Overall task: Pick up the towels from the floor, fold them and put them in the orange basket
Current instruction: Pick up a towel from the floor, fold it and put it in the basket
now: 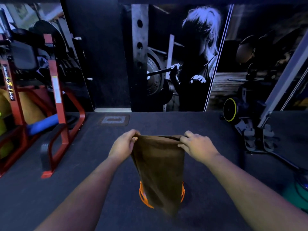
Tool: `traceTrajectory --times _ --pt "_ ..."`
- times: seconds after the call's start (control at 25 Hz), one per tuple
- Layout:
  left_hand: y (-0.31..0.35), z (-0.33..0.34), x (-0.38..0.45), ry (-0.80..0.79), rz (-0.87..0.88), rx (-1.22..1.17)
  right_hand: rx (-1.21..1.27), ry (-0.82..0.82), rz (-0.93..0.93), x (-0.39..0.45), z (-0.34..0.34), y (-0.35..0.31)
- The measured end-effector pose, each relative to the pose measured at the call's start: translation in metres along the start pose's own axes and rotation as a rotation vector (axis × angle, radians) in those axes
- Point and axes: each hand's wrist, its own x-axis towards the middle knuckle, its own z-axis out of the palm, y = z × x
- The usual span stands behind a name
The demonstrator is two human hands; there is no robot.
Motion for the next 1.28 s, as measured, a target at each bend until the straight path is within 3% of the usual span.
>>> traceTrajectory --times 0.24,0.44,0.6,0.72,0.96,1.0,1.12,1.2,1.28 --pt "0.015 -0.002 0.008 -0.063 0.199 0.171 0.066 0.020 0.088 0.005 -0.002 -0.005" --pt "0.018 0.000 0.019 -0.068 0.143 0.251 0.042 0.066 0.243 0.005 0.002 -0.001" --pt "0.015 0.000 0.028 0.031 0.088 0.296 0.145 0.105 0.231 0.012 0.003 -0.004" --pt "0.014 -0.001 0.024 0.056 -0.074 0.012 0.507 0.113 0.211 0.017 0.006 -0.005" --pt "0.041 -0.004 0.037 0.022 -0.344 -0.976 1.610 0.322 0.348 0.024 -0.007 -0.010" --pt "0.049 -0.006 0.042 -0.006 -0.341 -1.067 1.673 0.245 0.378 0.020 -0.005 -0.011" --pt "0.082 -0.018 0.063 -0.006 -0.278 -1.197 1.548 -0.166 0.466 0.010 0.018 -0.024" --pt "0.091 -0.027 0.066 0.063 -0.251 -1.333 1.696 -0.068 0.567 0.013 0.022 -0.032" --pt "0.073 -0.027 0.052 -0.057 -0.266 -1.321 1.853 0.085 0.596 0.024 0.010 -0.035"
